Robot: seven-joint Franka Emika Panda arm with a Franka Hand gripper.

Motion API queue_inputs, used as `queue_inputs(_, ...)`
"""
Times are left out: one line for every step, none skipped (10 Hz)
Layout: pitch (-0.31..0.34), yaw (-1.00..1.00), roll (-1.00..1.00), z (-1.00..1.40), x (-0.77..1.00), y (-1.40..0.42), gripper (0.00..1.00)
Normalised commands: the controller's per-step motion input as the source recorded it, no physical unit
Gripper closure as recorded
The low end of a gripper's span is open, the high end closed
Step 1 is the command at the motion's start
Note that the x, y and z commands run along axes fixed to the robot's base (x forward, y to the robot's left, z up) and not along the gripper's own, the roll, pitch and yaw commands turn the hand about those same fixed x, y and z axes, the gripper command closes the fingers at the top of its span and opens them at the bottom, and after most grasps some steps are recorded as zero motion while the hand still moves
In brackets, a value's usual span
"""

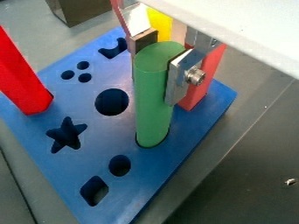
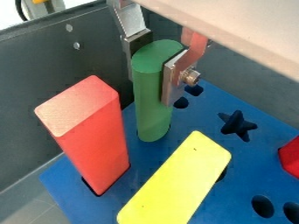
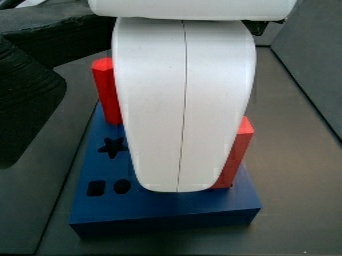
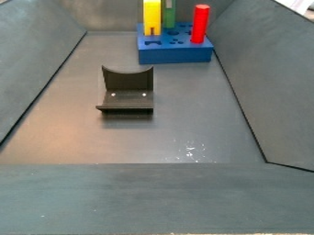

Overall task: Pick up the oval object. Move up. Place the oval object on the fixture. Regrasp the oval object. Move to above the board. Insert the oval object.
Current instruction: Insert the oval object.

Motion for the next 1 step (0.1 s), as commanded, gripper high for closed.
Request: queue_inputs(0.000, 0.00, 0.00, 0.00, 0.00, 0.00, 1.00)
